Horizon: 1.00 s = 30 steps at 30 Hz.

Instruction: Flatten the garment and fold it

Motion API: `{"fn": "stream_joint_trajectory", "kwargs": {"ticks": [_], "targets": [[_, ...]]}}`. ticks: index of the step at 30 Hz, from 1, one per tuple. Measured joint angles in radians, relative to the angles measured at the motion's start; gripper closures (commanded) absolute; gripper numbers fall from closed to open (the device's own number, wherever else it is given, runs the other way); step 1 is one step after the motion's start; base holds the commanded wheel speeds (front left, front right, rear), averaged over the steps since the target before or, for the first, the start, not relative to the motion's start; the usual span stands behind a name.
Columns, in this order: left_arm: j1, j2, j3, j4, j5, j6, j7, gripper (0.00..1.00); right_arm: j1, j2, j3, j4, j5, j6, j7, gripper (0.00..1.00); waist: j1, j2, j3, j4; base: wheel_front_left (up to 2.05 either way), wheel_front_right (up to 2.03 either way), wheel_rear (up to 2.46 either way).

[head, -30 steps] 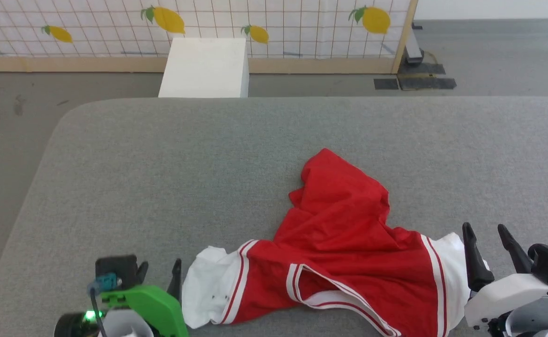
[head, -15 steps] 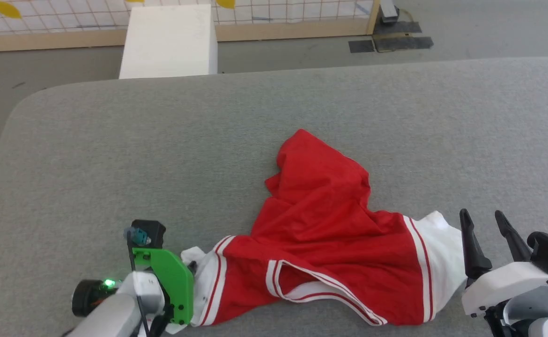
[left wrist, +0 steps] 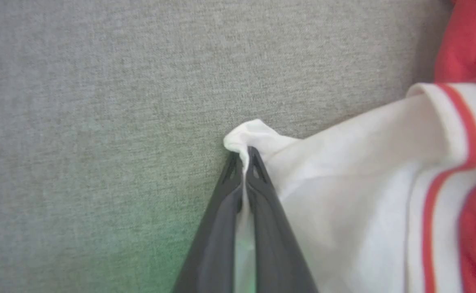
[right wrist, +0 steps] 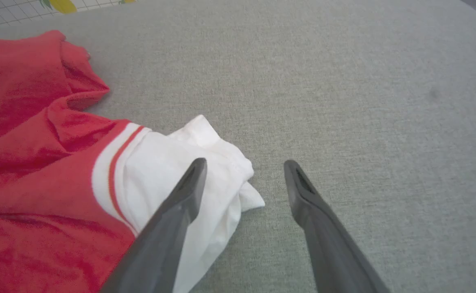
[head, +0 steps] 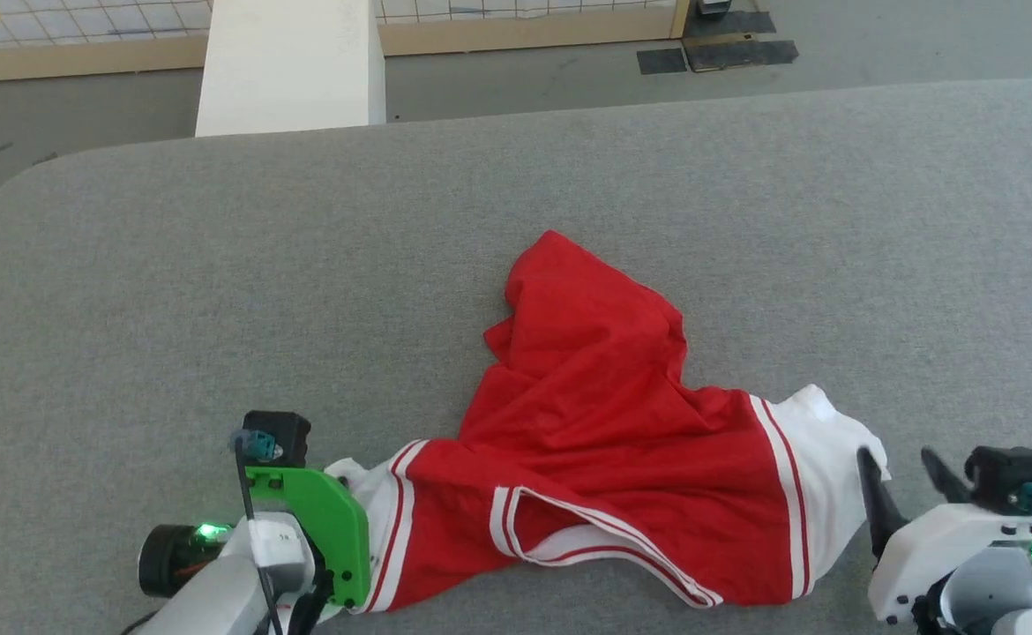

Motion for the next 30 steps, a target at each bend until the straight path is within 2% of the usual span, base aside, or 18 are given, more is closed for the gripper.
{"fn": "stream_joint_trajectory", "kwargs": {"ticks": [7,10,11,12,13,17,23,25,30], "targets": [[0.019,-0.023,0.005,-0.012,-0.007,0.001,-0.037,1.0,-0.041,0.0,-0.012,0.083,-0.019,0.0,0.204,0.0,0.0,0.0,0.01,0.029,0.0,0.0,0.0],[0.018,-0.028,0.002,-0.008,-0.008,-0.004,-0.039,1.0,-0.073,-0.005,0.008,0.099,-0.054,-0.001,0.329,0.0,0.0,0.0,0.013,0.04,0.0,0.0,0.0],[0.018,-0.031,0.002,-0.006,-0.008,-0.009,-0.04,1.0,-0.083,-0.009,0.018,0.096,-0.057,-0.001,0.375,0.53,0.0,-0.0001,0.013,0.044,0.0,0.0,0.0],[0.018,-0.032,0.001,-0.004,-0.008,-0.012,-0.04,1.0,-0.089,-0.014,0.03,0.09,-0.063,-0.001,0.412,0.89,0.0,-0.0001,0.012,0.046,0.0,0.0,0.0],[0.018,-0.032,-0.001,-0.003,-0.008,-0.013,-0.041,1.0,-0.093,-0.016,0.041,0.084,-0.068,-0.001,0.439,1.0,0.0,-0.0001,0.011,0.047,0.0,0.0,0.0],[0.018,-0.032,-0.006,0.002,-0.009,-0.037,-0.046,1.0,-0.098,-0.01,0.073,0.056,-0.073,-0.001,0.551,1.0,0.0,-0.0001,-0.002,0.048,0.0,0.0,0.0],[0.013,-0.006,0.014,-0.058,-0.051,-0.12,-0.085,1.0,-0.09,-0.007,0.079,-0.057,-0.098,0.0,0.628,1.0,0.0,-0.0001,-0.023,0.043,0.0,0.0,0.0],[-0.006,0.021,0.037,-0.1,-0.066,-0.154,-0.088,1.0,-0.113,-0.035,0.094,-0.114,-0.103,0.0,0.651,1.0,0.0,0.0,-0.025,0.038,0.0,0.0,0.0],[-0.123,0.079,0.102,-0.176,-0.115,-0.211,-0.043,1.0,-0.262,-0.169,0.141,-0.202,-0.093,0.0,0.721,1.0,0.0,0.0,-0.002,0.033,0.0,0.0,0.0]]}}
